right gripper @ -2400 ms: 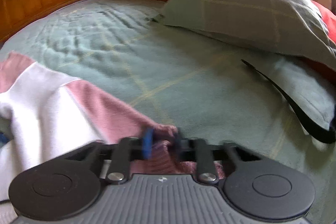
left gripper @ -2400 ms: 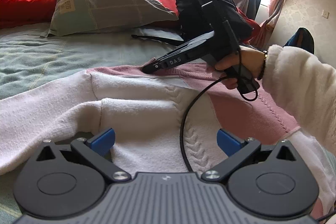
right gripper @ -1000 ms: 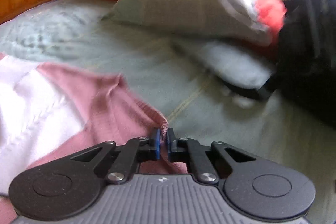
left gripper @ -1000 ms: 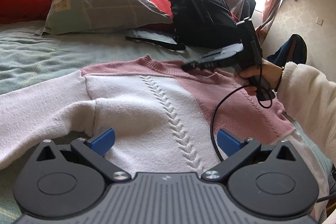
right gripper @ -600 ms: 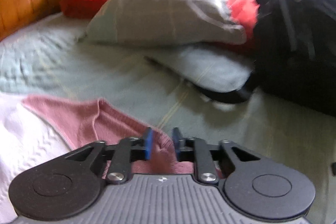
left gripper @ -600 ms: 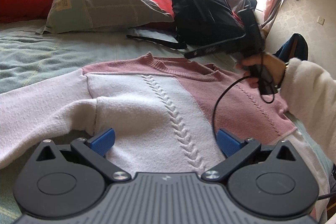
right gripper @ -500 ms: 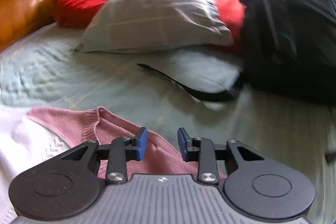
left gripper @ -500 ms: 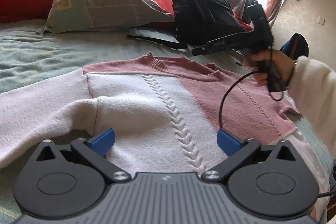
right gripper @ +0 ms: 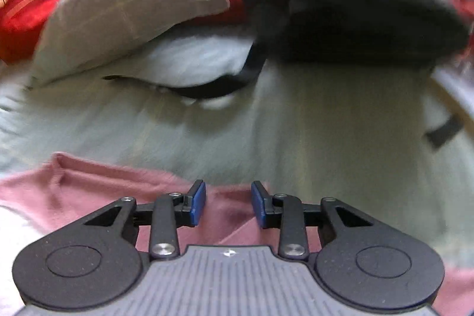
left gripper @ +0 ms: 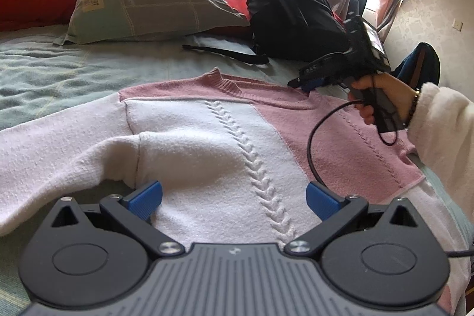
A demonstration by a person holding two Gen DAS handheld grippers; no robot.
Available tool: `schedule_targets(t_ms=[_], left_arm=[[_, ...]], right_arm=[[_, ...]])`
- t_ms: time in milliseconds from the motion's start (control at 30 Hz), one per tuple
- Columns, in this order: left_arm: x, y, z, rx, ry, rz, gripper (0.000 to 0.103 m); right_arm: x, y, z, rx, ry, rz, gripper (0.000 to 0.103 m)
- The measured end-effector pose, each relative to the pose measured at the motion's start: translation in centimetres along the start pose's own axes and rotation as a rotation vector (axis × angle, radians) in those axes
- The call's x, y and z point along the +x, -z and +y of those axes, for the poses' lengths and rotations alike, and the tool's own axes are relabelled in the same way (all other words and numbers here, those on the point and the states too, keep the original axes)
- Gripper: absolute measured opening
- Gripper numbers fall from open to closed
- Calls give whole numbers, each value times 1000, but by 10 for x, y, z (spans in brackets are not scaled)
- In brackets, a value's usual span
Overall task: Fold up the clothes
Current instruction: 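Pull the pink sleeve outward from the body with the right gripper, then open the right gripper to release the pink sleeve and lift it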
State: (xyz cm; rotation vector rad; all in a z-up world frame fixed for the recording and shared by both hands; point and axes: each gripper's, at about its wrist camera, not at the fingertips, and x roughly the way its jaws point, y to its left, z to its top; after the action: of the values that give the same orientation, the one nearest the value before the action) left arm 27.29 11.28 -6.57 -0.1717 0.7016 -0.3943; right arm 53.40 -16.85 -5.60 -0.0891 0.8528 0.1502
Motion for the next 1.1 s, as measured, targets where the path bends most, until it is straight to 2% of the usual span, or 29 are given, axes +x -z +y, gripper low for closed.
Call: schedule_targets(t_ms=[33, 100, 167, 233, 267, 367, 400, 467, 500, 567, 667, 700, 767, 800, 833, 967, 1033, 1100], left_arm=[[0, 0, 0, 0, 0, 0, 102], [0, 0, 0, -2, 2, -1, 102], [0, 0, 1, -4, 4, -1, 102], [-1, 0, 1, -3, 5, -1, 102], [0, 0, 1, -2, 5, -1, 102], [1, 0, 0, 0, 2, 0, 102], [1, 0, 0, 1, 1, 1, 102], [1, 0, 0, 0, -1, 1, 102], [1, 0, 0, 0, -1, 2, 102], [1, 0, 0, 1, -3, 2, 102], [1, 0, 0, 0, -2, 2, 102], [0, 0, 0, -1, -1, 2, 102], [0, 0, 1, -3, 0, 1, 102], [0, 0, 0, -3, -1, 0, 102], [0, 0, 0, -2, -1, 0, 102], [-1, 0, 0, -2, 0, -3, 102], [0, 0, -1, 0, -3, -1, 102], [0, 0, -2, 3, -5, 1, 102]], right_arm=[[3, -2, 0, -3, 32, -1, 40], [1, -3, -8, 42, -6, 7, 40], [-8, -2, -13, 50, -36, -3, 46], [-20, 1, -14, 14, -28, -24, 56], [-23, 2, -14, -9, -18, -26, 57], [-20, 4, -16, -35, 5, 36, 56], [-17, 5, -16, -46, 7, 54, 54], [-13, 7, -10, -85, 62, 53, 28], [-10, 7, -7, -106, 97, 49, 23], [-6, 6, -7, -96, 129, 27, 23], [-8, 4, -9, -51, 115, -2, 25], [-13, 4, -9, -45, 94, -13, 31], [-27, 6, -10, -38, 61, -37, 49], [-37, 7, -10, -38, 46, -51, 62], [-47, 9, -11, -38, 31, -64, 69], [-82, 28, -18, 0, -67, -62, 86], [-88, 44, -21, 16, -69, -48, 97], [-82, 59, -22, 19, -47, -17, 97]])
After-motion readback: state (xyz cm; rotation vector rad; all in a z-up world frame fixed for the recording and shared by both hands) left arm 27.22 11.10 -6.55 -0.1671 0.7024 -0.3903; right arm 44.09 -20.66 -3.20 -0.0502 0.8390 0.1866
